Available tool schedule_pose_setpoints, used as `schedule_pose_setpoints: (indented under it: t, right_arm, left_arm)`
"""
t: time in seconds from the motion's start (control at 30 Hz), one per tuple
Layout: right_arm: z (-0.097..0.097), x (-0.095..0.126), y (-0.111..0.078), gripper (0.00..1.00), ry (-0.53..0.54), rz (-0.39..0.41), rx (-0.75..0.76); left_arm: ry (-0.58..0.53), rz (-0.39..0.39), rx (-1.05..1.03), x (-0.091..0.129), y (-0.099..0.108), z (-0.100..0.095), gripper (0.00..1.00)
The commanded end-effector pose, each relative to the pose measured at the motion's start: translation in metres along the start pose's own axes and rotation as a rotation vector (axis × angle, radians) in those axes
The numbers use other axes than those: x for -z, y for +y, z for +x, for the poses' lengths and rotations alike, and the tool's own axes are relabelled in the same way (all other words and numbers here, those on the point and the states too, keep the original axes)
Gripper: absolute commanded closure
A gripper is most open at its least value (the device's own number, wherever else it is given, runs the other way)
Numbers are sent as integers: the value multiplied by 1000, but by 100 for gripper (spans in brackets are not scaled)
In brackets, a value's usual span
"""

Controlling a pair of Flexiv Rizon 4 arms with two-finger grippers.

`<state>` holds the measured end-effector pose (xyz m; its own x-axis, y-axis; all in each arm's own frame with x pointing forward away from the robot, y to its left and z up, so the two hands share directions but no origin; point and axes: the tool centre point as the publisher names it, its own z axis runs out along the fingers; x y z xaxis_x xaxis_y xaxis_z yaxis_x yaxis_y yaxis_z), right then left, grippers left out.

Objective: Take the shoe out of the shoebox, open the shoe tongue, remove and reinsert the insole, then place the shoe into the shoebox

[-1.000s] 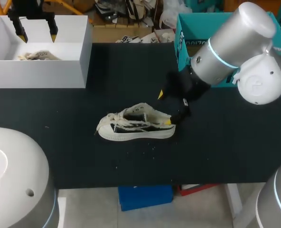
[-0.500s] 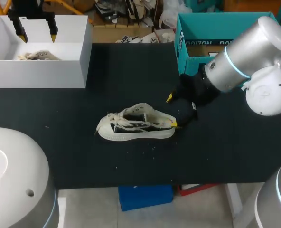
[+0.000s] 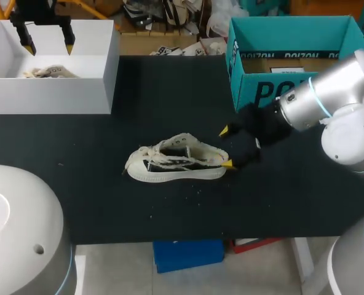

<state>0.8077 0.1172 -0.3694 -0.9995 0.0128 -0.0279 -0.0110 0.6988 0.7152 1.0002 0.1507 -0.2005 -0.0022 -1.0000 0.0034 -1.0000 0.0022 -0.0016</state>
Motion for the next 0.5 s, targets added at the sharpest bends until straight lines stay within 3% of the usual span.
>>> schedule_pose_setpoints:
  t: [0.03, 0.5]
  right_arm:
    - [-6, -12, -9, 0, 9, -58, -14]
    - [-9, -35, -18, 0, 9, -122, -30]
  left_arm:
    - [-2, -2, 1, 1, 0, 0, 0]
    - [-2, -2, 1, 1, 0, 0, 0]
